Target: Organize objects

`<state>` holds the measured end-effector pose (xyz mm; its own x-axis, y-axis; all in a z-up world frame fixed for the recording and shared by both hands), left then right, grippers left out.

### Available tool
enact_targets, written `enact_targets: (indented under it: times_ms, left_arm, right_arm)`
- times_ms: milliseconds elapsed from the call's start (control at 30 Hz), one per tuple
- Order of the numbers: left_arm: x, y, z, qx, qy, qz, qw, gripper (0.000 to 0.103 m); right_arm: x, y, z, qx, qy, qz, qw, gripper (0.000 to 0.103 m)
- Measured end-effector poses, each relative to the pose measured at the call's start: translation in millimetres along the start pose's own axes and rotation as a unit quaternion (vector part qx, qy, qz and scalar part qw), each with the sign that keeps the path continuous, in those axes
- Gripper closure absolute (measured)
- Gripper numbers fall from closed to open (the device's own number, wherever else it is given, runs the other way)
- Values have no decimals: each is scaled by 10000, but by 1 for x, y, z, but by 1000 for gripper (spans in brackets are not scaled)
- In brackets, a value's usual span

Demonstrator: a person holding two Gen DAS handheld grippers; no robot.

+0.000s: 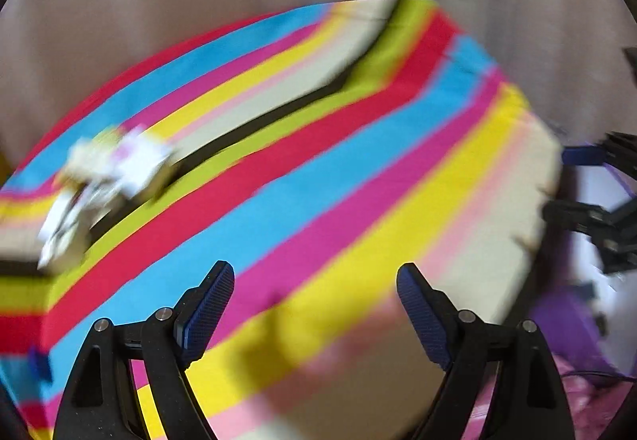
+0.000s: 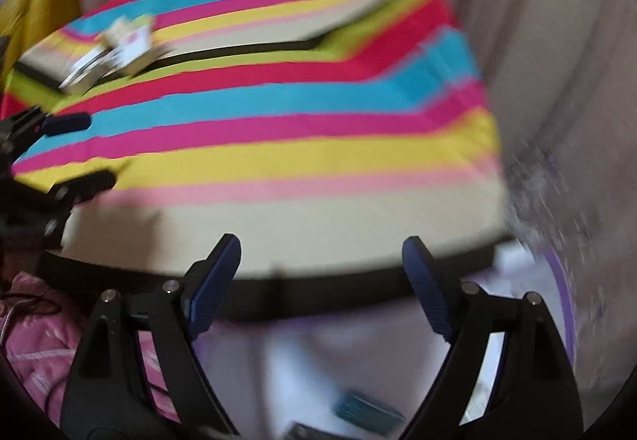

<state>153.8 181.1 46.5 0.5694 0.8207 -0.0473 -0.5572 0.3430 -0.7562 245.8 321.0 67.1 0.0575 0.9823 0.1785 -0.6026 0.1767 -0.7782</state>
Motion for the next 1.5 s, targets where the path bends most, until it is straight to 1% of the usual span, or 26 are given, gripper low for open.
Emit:
enact_targets:
  times_ms: [67,167,233,300,333,367,433,567,633,700,733,833,933,1033,1067,1100,1133,1200,1233,1267,1333,1400,1467,1500]
  left_arm:
    - [-42,-3,-15,9,-382,457,9982,18]
    - [-93,-9,-32,27,-856,910,9922,18]
    - [-132,-13,-44,37,-1238,1214,9848,18]
    - [-160,-11,-52,23,-1564,1413,9775,18]
    - [-179,-13,-59,23,-1822,1543,9711,18]
    - [-190,-15,-63,24,-1969,1610,9671,18]
    - [-214,-23,-74,46,-2356,1687,9571,18]
    - [-241,-25,-88,103,-2821,1684,9444,18]
    - [-247,-24,-95,61,-2973,1639,9406,18]
    - [-249,-21,-101,19,-3000,1606,9403,18]
    - [-251,-18,-104,-92,-3077,1555,9386,17]
    - [-252,-19,-106,-36,-3146,1466,9378,14]
    - [-249,-17,-105,-75,-3115,1438,9393,9]
    - [-248,-15,-104,-139,-3068,1432,9409,3]
    - [-248,-14,-104,-162,-3061,1428,9411,2]
    - [-248,-14,-104,-171,-3061,1430,9410,1]
    - [-248,-14,-104,-175,-3065,1427,9409,0]
    - [-247,-14,-105,-181,-3067,1427,9409,0]
    - [-247,-14,-104,-194,-3059,1439,9409,0]
    - [-247,-13,-104,-215,-3043,1459,9411,0]
    - [-246,-12,-104,-249,-3017,1492,9413,0]
    - [-247,-12,-104,-244,-3025,1484,9412,0]
    - [-247,-12,-104,-246,-3024,1487,9412,0]
    - [-247,-12,-104,-244,-3023,1484,9413,0]
  right_arm:
    - [-31,10,19,21,-287,319,9991,17]
    - [-78,31,49,6,-635,758,9951,17]
    - [-102,43,65,-36,-735,923,9930,17]
    - [-126,61,86,-81,-791,1048,9913,17]
    - [-137,68,96,-85,-821,1071,9908,17]
    - [-149,76,107,-75,-870,1061,9905,17]
    - [-174,88,129,24,-1013,1044,9894,17]
    - [-218,113,173,273,-1197,1011,9873,14]
    - [-234,123,190,402,-1270,1032,9857,13]
    - [-249,133,206,502,-1359,919,9852,13]
    - [-256,140,213,510,-1395,861,9852,12]
    - [-274,165,232,433,-1511,606,9857,12]
    - [-284,180,241,375,-1594,532,9851,12]
    - [-293,188,243,434,-1736,528,9824,13]
    - [-293,187,241,487,-1748,607,9815,26]
    - [-291,184,239,496,-1705,672,9818,33]
    - [-288,181,237,461,-1622,766,9827,34]
    - [-277,163,229,410,-1481,1156,9813,34]
    - [-274,157,225,358,-1523,1241,9799,34]
    - [-270,148,216,193,-1654,1394,9761,34]
    - [-261,134,203,9,-1782,1562,9715,33]
    - [-250,129,185,-389,-1933,1810,9635,33]
    - [-244,130,169,-600,-2109,1837,9582,33]
    - [-243,131,165,-592,-2175,1788,9577,33]
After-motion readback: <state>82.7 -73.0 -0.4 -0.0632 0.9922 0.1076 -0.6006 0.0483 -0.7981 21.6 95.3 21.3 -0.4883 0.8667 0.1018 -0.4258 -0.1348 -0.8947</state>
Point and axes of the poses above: each gripper's, at about its wrist camera, not at the fingertips, and y roughly the way its jaws point, x to its right, z to its top, the point moved 2 cm from there along y, roughly the way its jaws point, and after that the axes turned 7 degrees about -z, right-handed, at the moved point
